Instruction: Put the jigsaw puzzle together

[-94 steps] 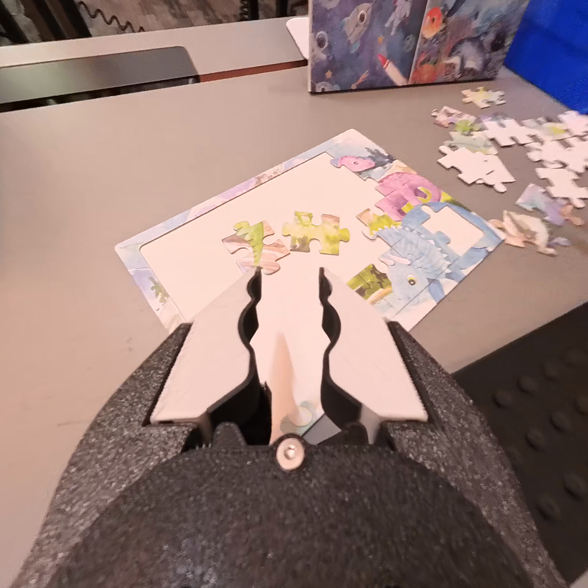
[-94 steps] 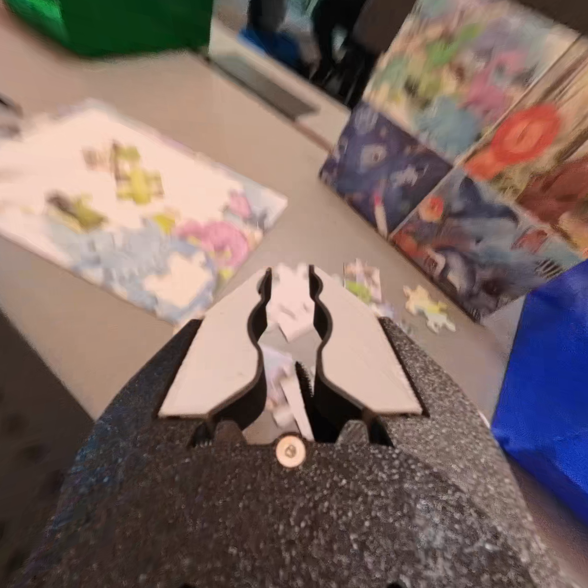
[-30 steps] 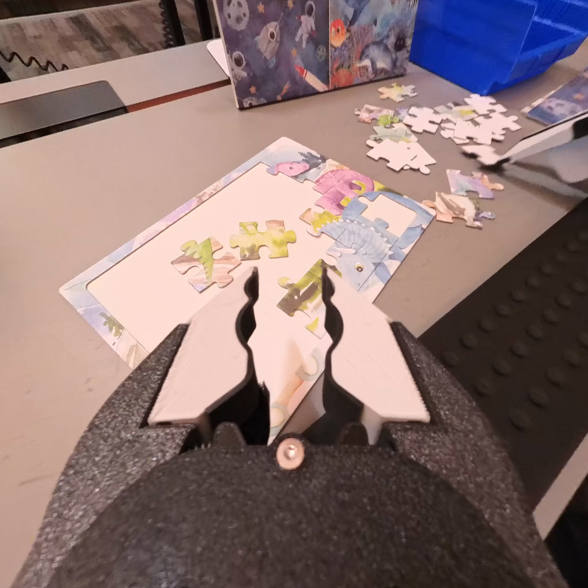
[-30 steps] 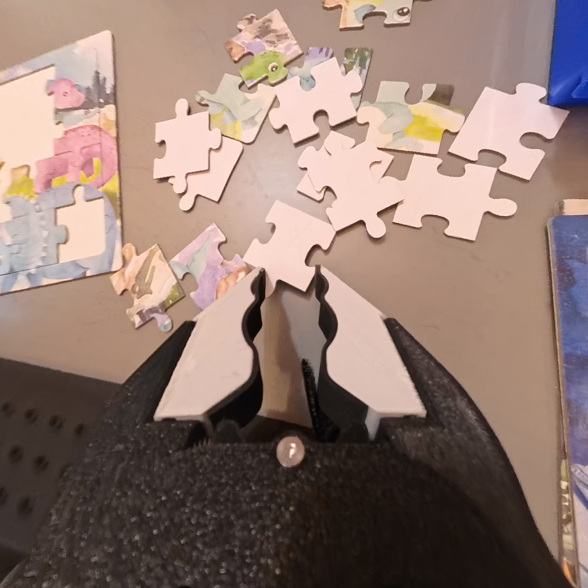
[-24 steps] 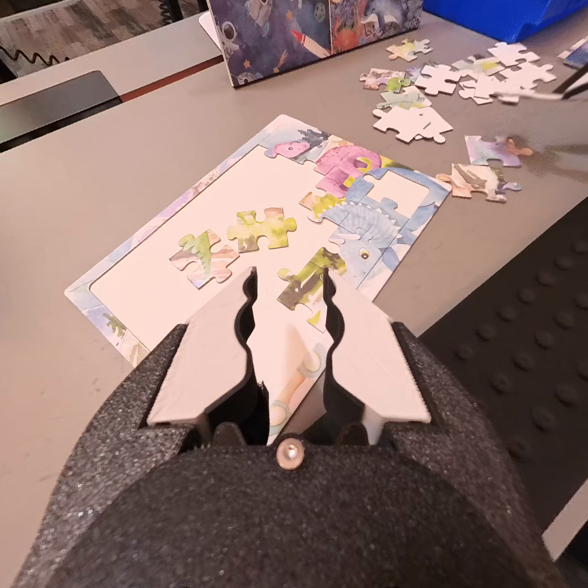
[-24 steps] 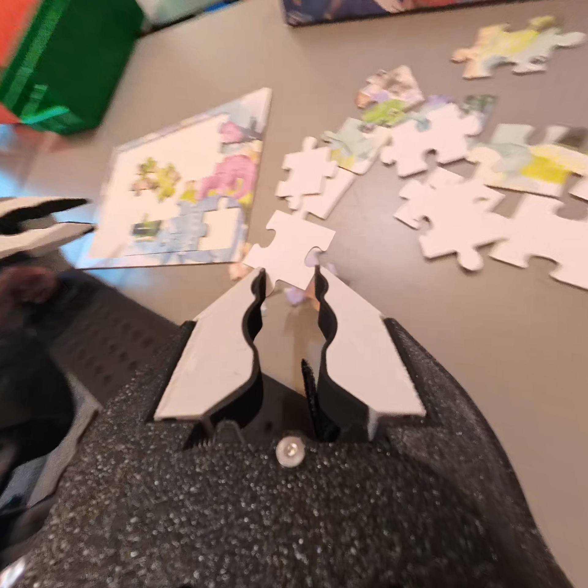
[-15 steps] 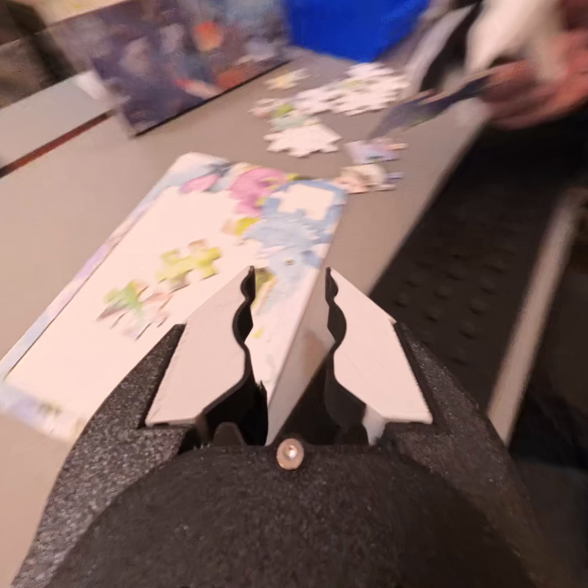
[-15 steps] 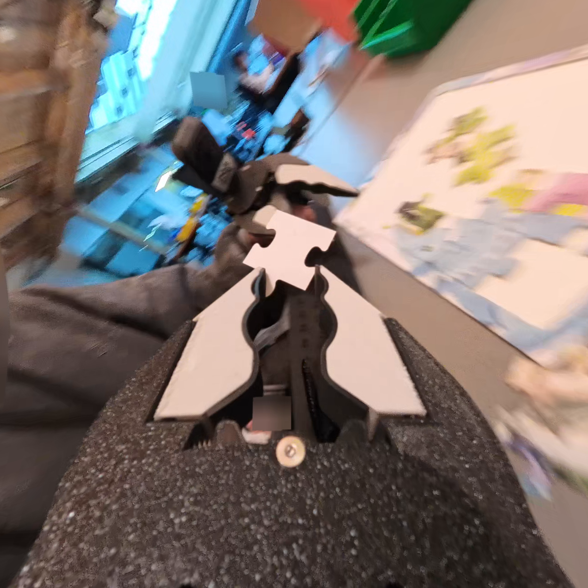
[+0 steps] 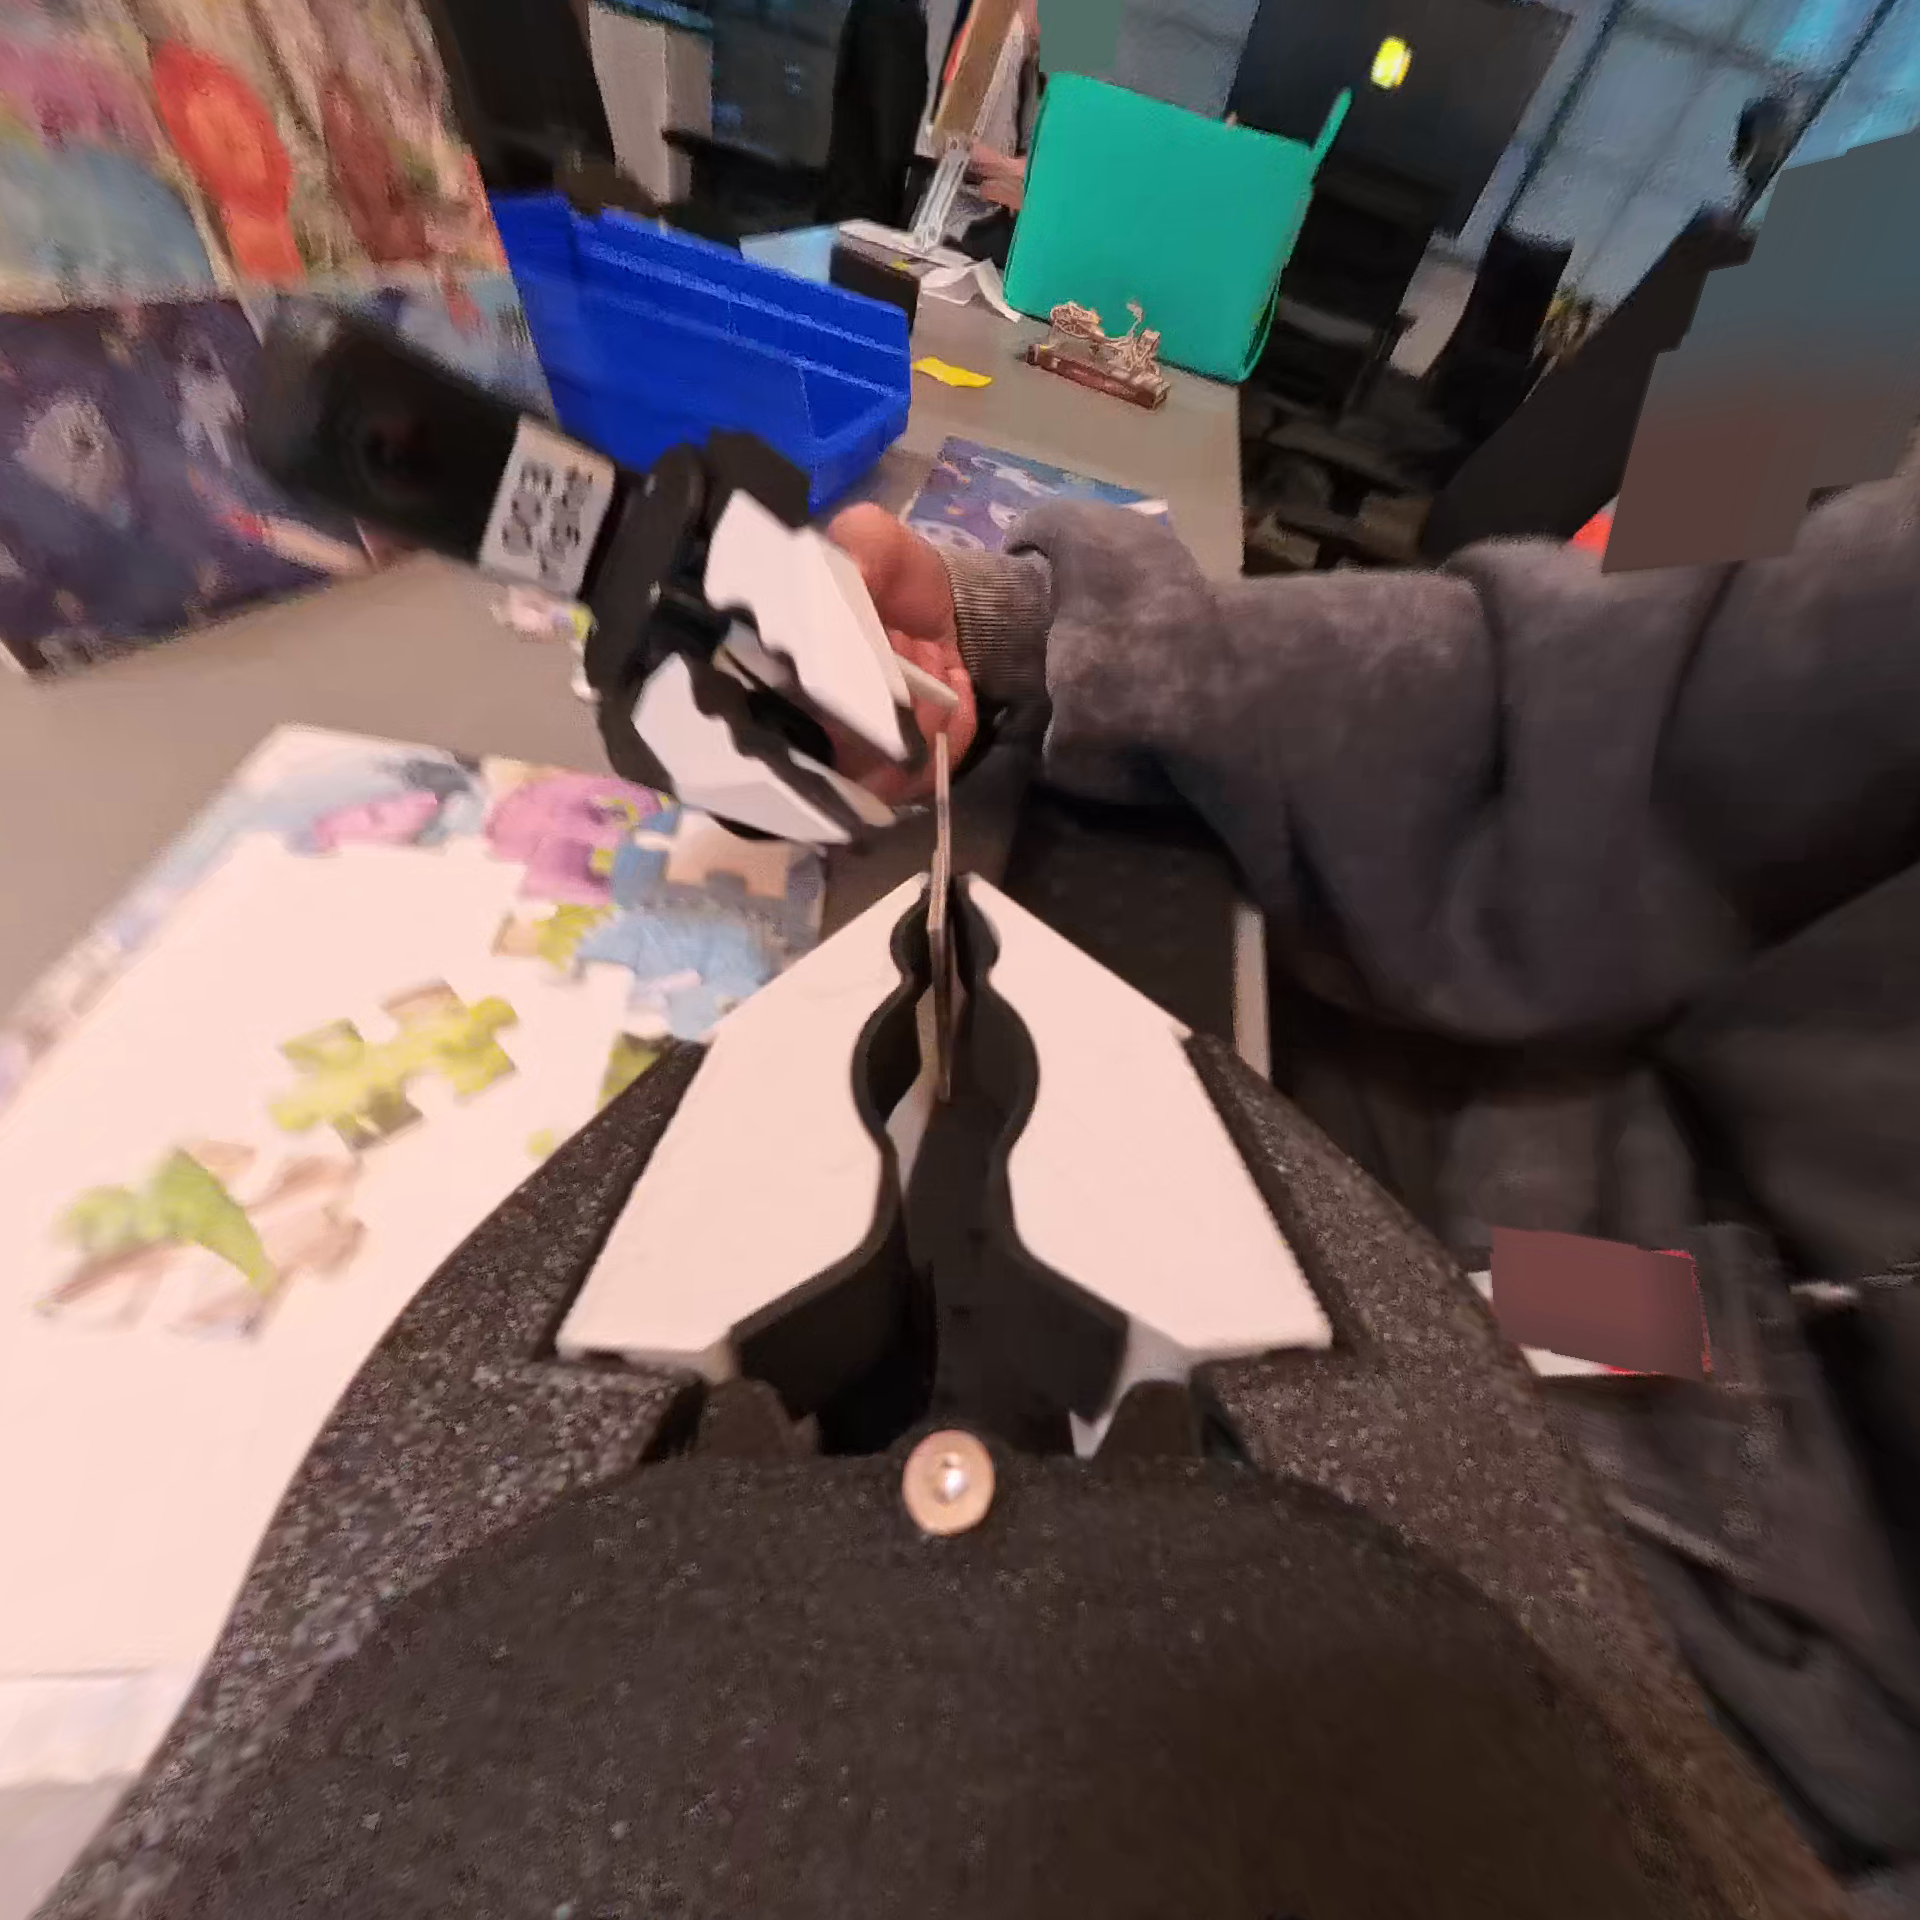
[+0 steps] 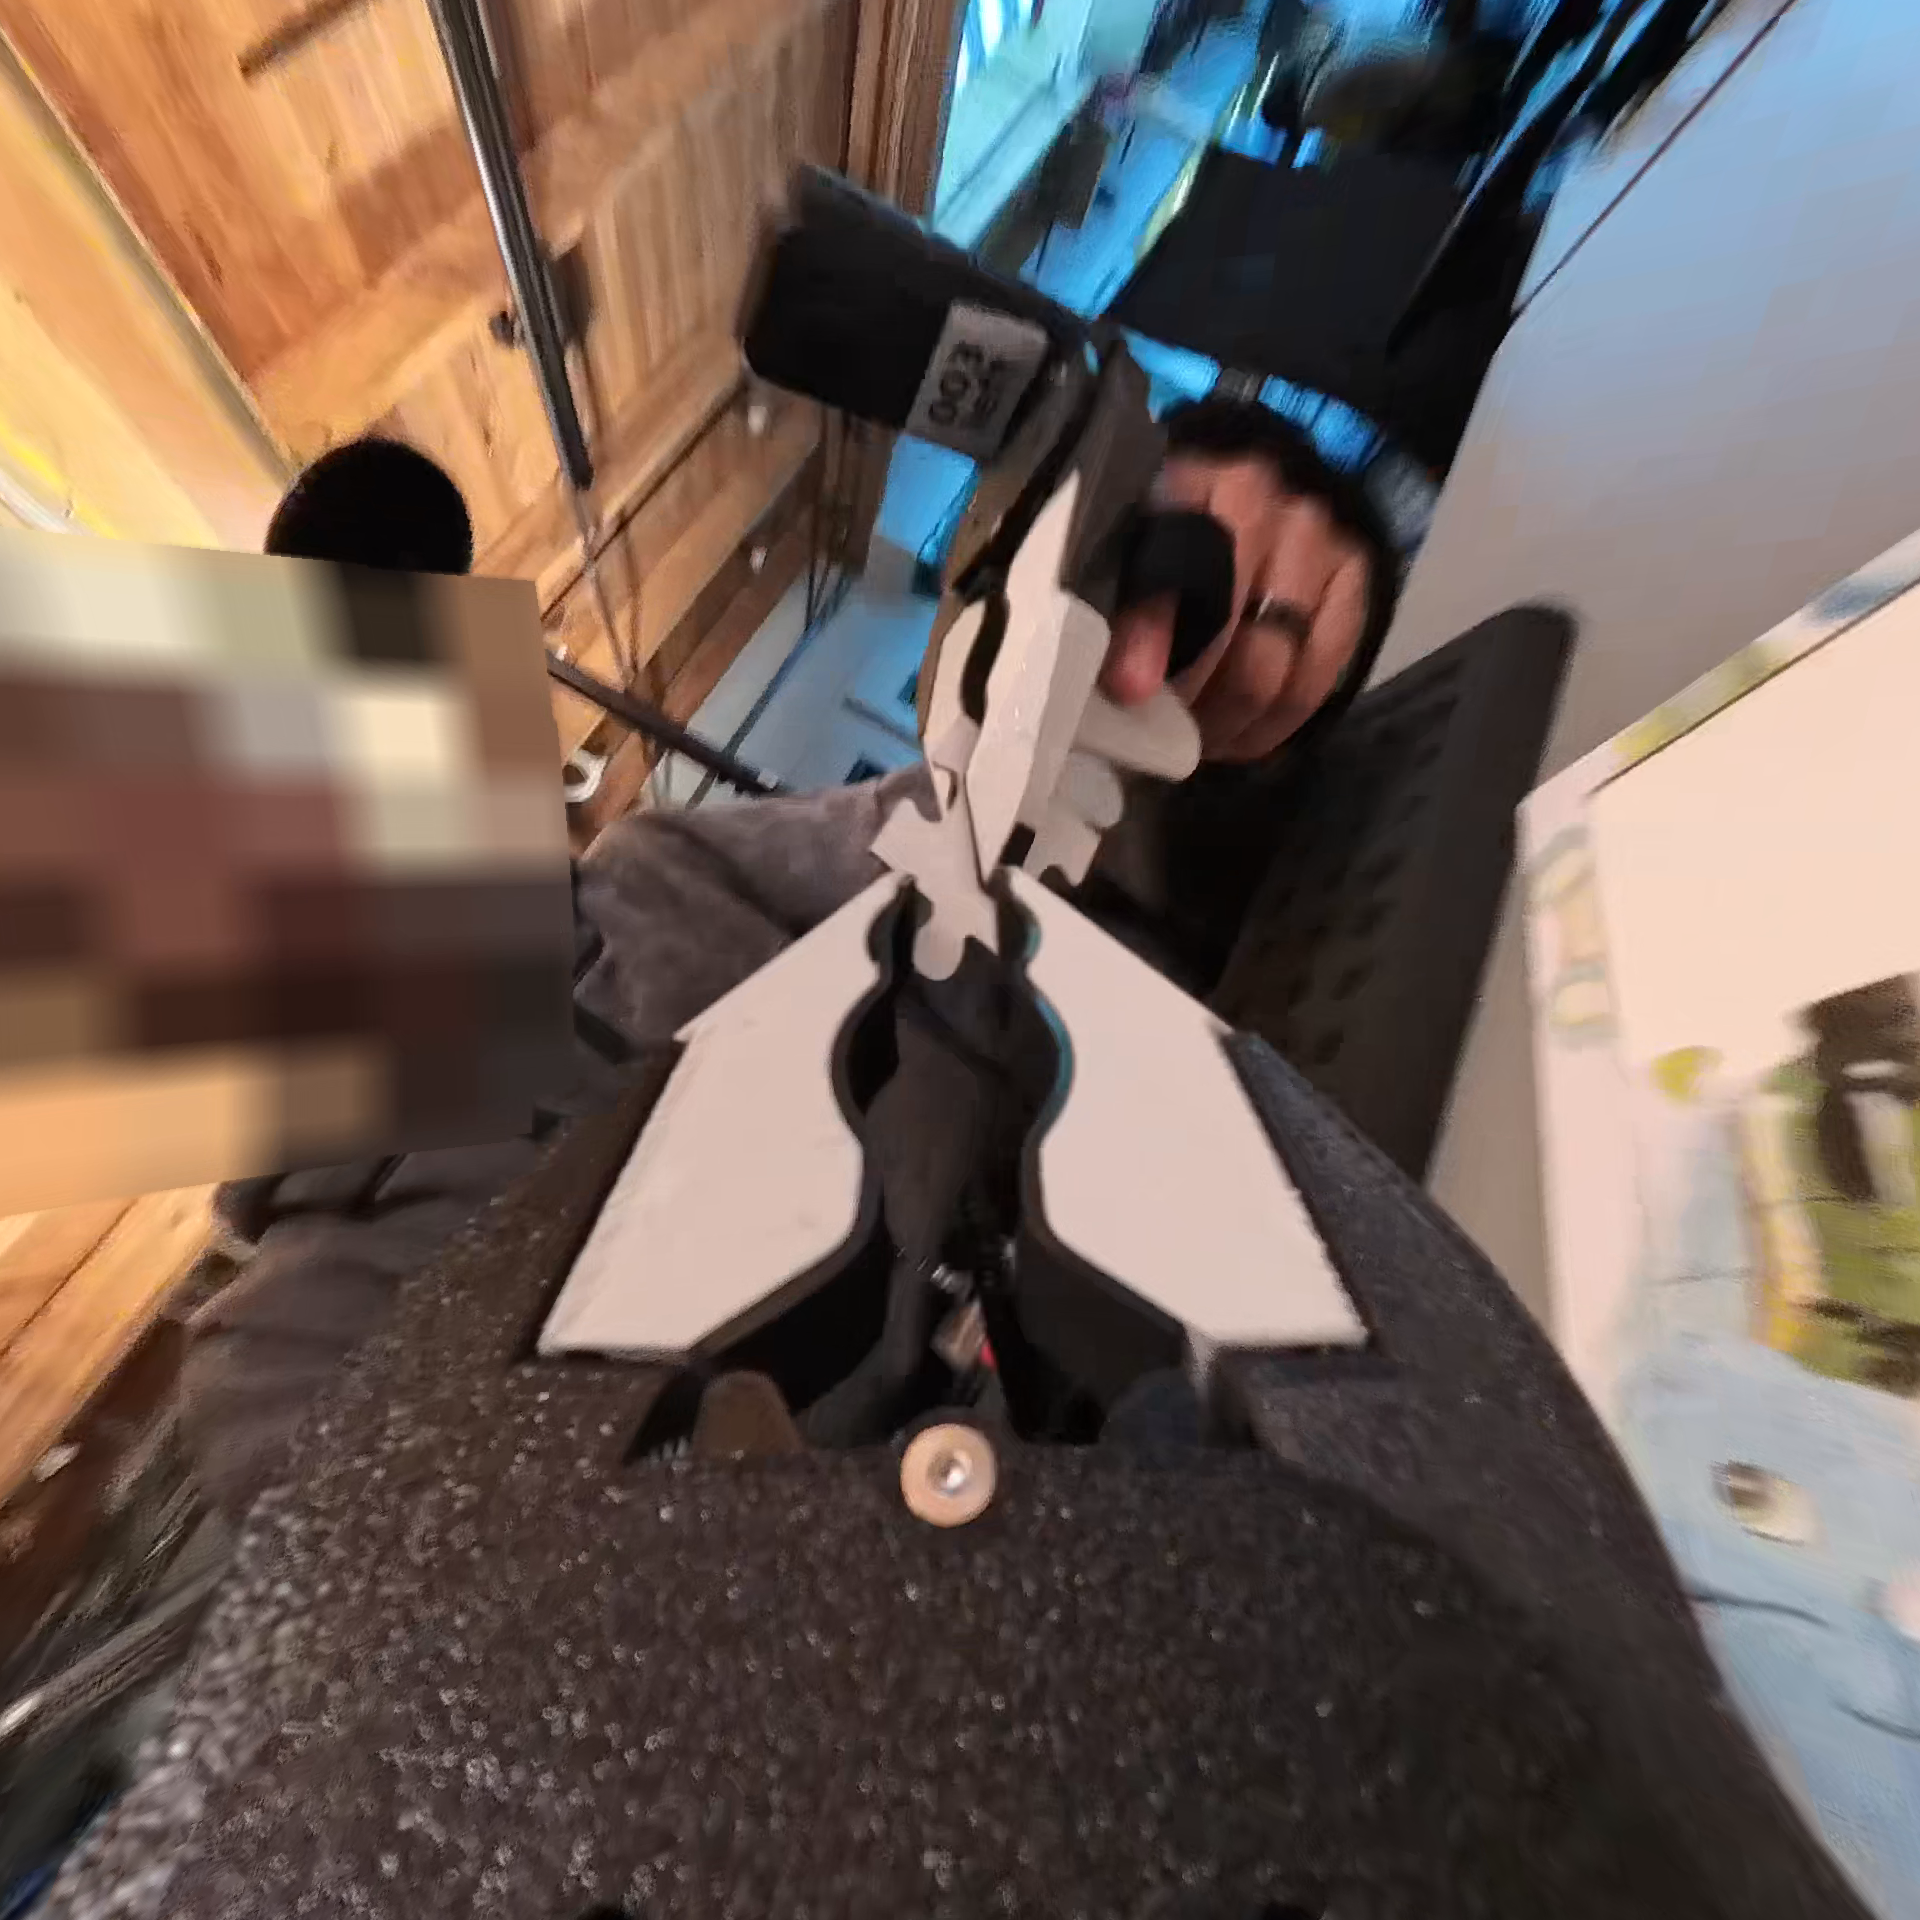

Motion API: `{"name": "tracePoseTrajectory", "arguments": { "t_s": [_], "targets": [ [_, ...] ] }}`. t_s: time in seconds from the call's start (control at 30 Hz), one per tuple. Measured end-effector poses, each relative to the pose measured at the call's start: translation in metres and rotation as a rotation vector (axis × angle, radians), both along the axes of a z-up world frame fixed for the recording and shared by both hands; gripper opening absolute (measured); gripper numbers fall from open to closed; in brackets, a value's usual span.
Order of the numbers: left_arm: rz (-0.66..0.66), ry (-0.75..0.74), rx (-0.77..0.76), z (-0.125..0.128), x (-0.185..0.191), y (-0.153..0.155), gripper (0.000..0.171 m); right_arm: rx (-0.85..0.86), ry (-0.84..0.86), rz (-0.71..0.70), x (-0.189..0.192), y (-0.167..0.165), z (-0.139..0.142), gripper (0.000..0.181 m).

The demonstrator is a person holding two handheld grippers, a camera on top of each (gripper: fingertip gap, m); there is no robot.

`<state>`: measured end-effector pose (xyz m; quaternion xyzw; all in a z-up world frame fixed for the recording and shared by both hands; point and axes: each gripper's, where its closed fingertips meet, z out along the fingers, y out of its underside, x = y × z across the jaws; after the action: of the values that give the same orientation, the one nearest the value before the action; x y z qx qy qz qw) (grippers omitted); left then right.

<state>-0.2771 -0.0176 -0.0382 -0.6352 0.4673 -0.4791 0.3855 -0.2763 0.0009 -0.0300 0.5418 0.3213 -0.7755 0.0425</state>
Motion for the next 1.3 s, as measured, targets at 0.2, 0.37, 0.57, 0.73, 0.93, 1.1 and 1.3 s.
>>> {"name": "tracePoseTrajectory", "arguments": {
  "t_s": [0.2,0.37,0.57,0.73,0.93,1.1,1.3],
  "targets": [
    [0.071,-0.114,-0.408,-0.009,-0.019,0.025,0.001,0.208,-0.084,-0.242,0.002,0.035,-0.019,0.020],
    [0.119,-0.175,-0.486,-0.021,-0.021,0.036,0.000,0.357,-0.149,-0.183,-0.013,0.015,-0.032,0.022],
    [0.143,-0.218,-0.493,-0.024,-0.019,0.039,0.000,0.468,-0.226,-0.209,-0.021,0.015,-0.048,0.000],
    [0.158,-0.243,-0.520,-0.024,-0.020,0.044,0.001,0.506,-0.224,-0.246,-0.020,0.021,-0.046,0.000],
    [0.198,-0.266,-0.527,-0.024,-0.025,0.050,0.002,0.455,-0.185,-0.330,-0.013,0.040,-0.034,0.000],
    [0.233,-0.334,-0.547,-0.019,-0.035,0.058,0.002,0.442,-0.223,-0.282,-0.012,0.034,-0.046,0.000],
    [0.256,-0.312,-0.493,-0.019,-0.035,0.058,0.001,0.425,-0.266,-0.220,-0.015,0.025,-0.061,0.000]
  ]
}}
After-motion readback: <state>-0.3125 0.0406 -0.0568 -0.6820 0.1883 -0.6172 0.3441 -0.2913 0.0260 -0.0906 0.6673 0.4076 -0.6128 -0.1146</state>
